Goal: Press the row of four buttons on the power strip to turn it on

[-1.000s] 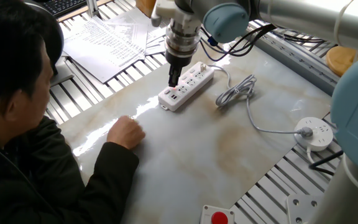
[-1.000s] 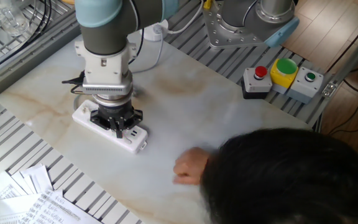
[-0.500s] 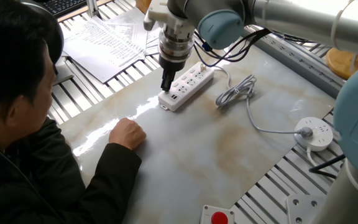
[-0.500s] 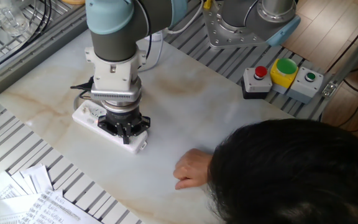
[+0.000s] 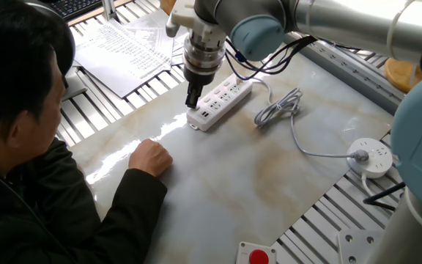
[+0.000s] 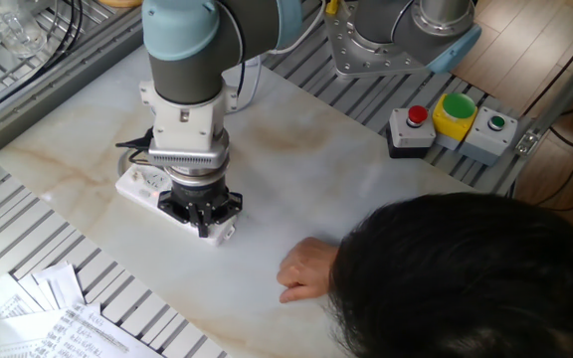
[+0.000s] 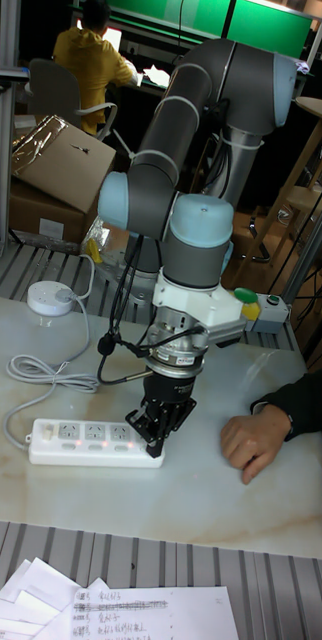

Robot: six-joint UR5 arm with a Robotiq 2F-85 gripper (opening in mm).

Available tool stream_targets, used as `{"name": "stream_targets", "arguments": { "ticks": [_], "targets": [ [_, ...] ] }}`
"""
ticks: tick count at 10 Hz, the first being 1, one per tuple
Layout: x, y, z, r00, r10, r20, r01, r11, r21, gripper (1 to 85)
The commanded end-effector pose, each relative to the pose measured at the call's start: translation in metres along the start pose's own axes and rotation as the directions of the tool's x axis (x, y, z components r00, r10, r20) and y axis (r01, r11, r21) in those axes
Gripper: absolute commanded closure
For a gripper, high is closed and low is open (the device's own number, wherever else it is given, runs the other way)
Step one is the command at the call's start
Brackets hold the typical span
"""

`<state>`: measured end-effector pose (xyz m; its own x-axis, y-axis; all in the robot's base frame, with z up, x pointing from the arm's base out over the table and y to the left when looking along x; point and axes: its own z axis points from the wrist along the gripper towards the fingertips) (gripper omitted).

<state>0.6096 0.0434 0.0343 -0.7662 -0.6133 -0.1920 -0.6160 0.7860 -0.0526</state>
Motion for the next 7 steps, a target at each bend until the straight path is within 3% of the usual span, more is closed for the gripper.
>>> {"name": "stream_targets", "arguments": {
  "ticks": [1, 7],
  "targets": [
    [0.0034, -0.0020, 0.0028, 1.000, 0.006, 0.011, -0.006, 1.000, 0.002, 84.7],
    [0.0086, -0.0055, 0.0118, 1.000, -0.006, 0.022, 0.005, 1.000, 0.022, 84.7]
  ]
}}
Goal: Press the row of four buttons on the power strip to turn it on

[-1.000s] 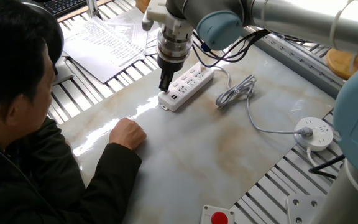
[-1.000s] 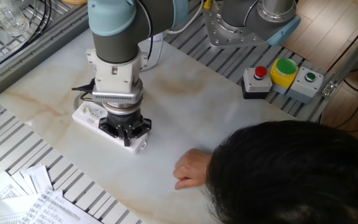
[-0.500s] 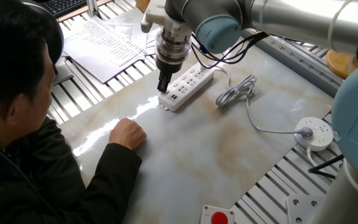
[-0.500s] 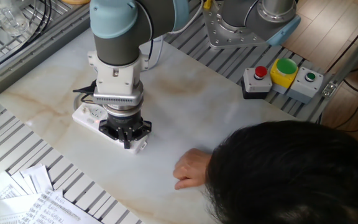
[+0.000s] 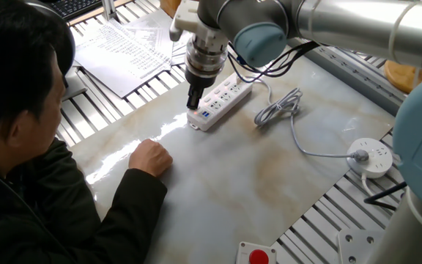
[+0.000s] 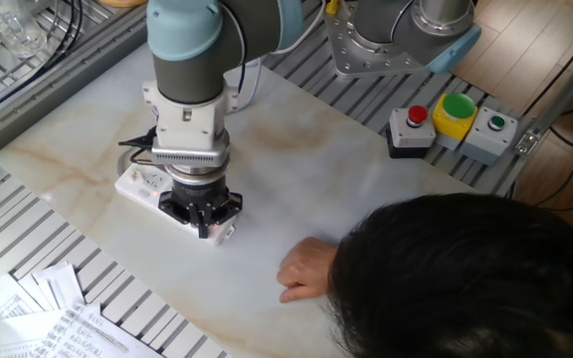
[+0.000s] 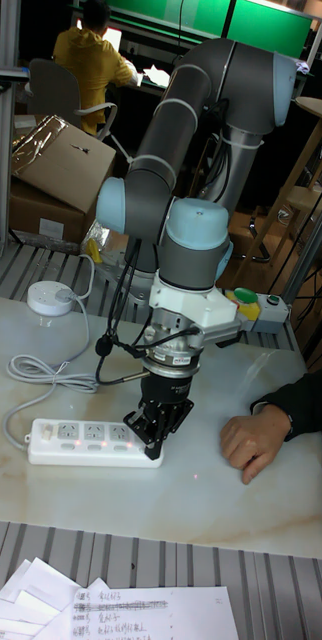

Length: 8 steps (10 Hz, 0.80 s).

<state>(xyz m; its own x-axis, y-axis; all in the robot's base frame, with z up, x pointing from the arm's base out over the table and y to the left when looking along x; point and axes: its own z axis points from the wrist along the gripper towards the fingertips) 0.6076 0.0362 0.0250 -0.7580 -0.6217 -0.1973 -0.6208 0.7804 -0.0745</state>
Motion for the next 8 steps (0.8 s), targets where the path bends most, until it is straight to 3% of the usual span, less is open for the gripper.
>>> {"name": "stream_targets", "arguments": {
  "ticks": [1, 3, 5, 8],
  "targets": [
    [0.007, 0.000, 0.005, 0.999, 0.008, 0.031, -0.007, 1.000, -0.020, 84.7],
    [0.020, -0.005, -0.002, 1.000, -0.005, 0.018, 0.005, 1.000, -0.020, 84.7],
    [0.017, -0.012, -0.016, 1.000, -0.012, 0.008, 0.012, 1.000, -0.013, 84.7],
    [0.017, -0.016, -0.023, 1.000, -0.016, -0.023, 0.016, 1.000, -0.012, 84.7]
  ]
}}
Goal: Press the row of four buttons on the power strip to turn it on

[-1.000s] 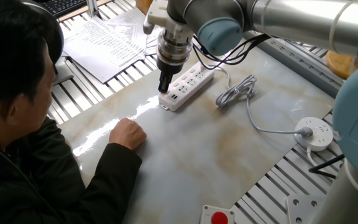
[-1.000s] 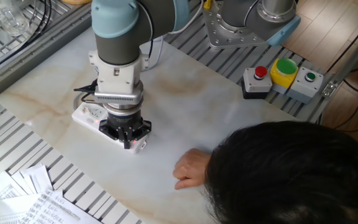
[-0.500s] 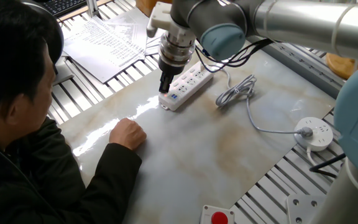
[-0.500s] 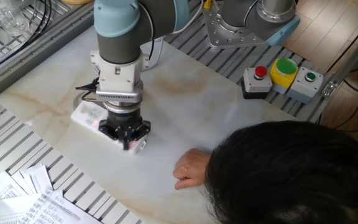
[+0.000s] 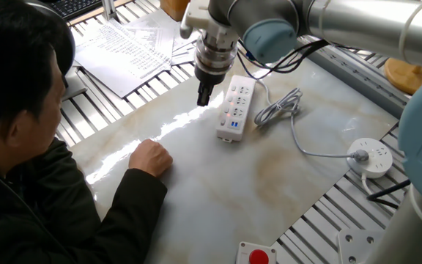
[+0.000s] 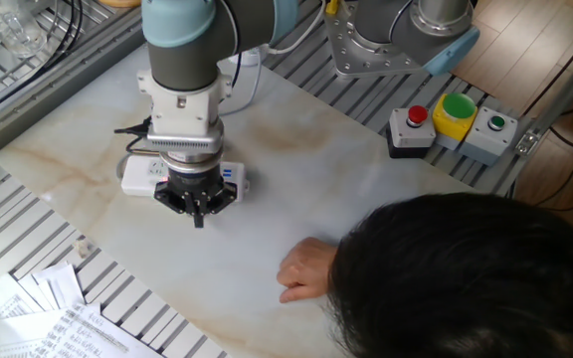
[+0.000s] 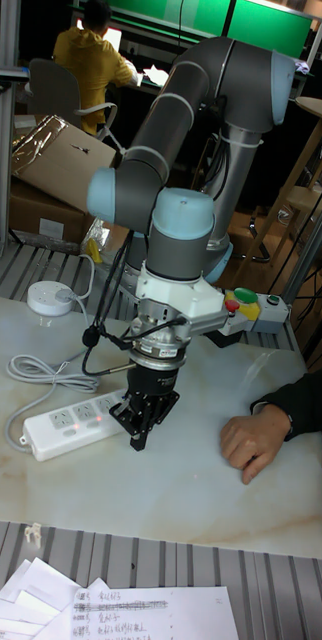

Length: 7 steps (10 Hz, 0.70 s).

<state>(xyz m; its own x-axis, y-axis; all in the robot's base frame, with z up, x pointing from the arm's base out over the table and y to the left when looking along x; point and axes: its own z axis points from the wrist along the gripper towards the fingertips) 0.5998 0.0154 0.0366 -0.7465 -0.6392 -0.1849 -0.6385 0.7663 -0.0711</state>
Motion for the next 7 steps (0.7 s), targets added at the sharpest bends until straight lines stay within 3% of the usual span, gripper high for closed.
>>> {"name": "stream_targets", "arguments": {
  "ticks": [1, 3, 5, 7],
  "targets": [
    [0.005, 0.000, -0.013, 1.000, 0.012, -0.019, -0.013, 1.000, -0.016, 84.7],
    [0.021, 0.019, -0.028, 0.997, 0.040, -0.058, -0.044, 0.997, -0.063, 84.7],
    [0.030, 0.038, -0.031, 0.996, 0.073, -0.059, -0.079, 0.991, -0.104, 84.7],
    [0.038, 0.045, -0.026, 0.995, 0.078, -0.054, -0.083, 0.991, -0.100, 84.7]
  ]
}}
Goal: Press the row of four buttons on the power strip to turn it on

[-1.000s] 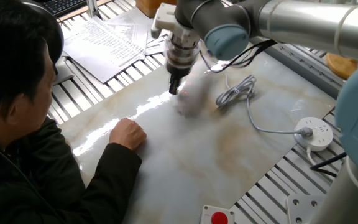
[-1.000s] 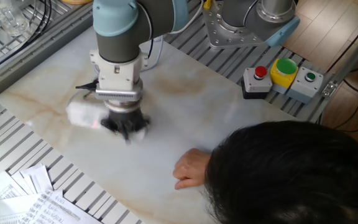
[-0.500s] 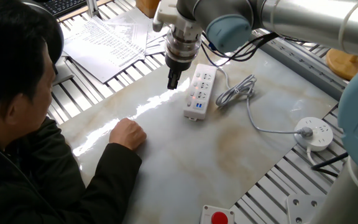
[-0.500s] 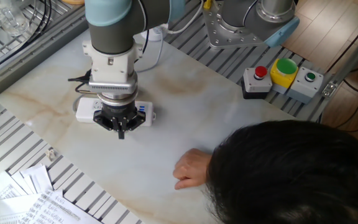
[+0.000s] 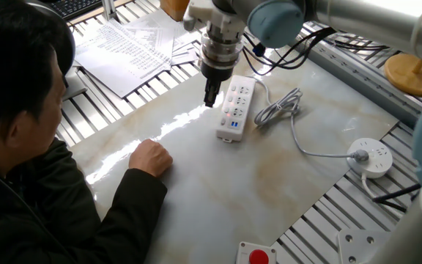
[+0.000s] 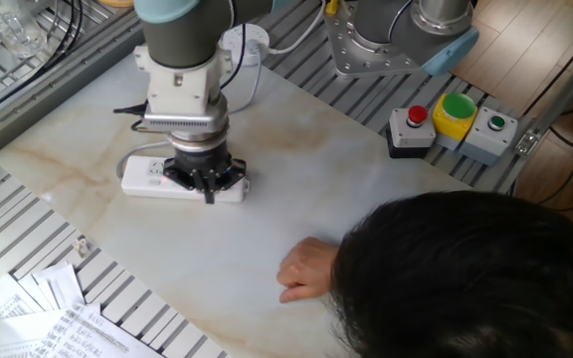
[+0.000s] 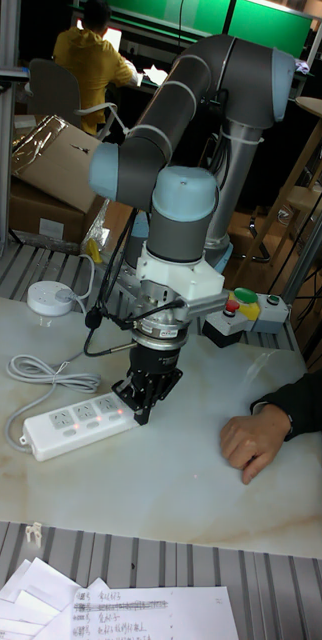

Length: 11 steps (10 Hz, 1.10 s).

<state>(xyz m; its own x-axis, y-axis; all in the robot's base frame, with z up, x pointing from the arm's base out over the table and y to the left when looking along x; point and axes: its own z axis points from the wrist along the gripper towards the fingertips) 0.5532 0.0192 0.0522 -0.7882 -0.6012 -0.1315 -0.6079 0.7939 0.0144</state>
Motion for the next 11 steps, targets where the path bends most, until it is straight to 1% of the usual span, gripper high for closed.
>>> {"name": "stream_targets", "arguments": {
  "ticks": [1, 4, 5, 8, 10, 11],
  "targets": [
    [0.013, 0.014, 0.001, 1.000, 0.022, 0.004, -0.022, 1.000, -0.021, 84.7],
    [0.025, 0.011, 0.010, 1.000, 0.006, 0.010, -0.006, 1.000, -0.003, 84.7],
    [0.027, 0.011, 0.013, 1.000, 0.004, 0.015, -0.004, 1.000, 0.001, 84.7],
    [0.026, 0.013, 0.018, 1.000, 0.005, 0.024, -0.005, 1.000, 0.004, 84.7],
    [0.025, 0.013, 0.026, 0.999, 0.008, 0.039, -0.008, 1.000, 0.012, 84.7],
    [0.024, 0.009, 0.032, 0.999, 0.000, 0.051, -0.001, 1.000, 0.017, 84.7]
  ]
}}
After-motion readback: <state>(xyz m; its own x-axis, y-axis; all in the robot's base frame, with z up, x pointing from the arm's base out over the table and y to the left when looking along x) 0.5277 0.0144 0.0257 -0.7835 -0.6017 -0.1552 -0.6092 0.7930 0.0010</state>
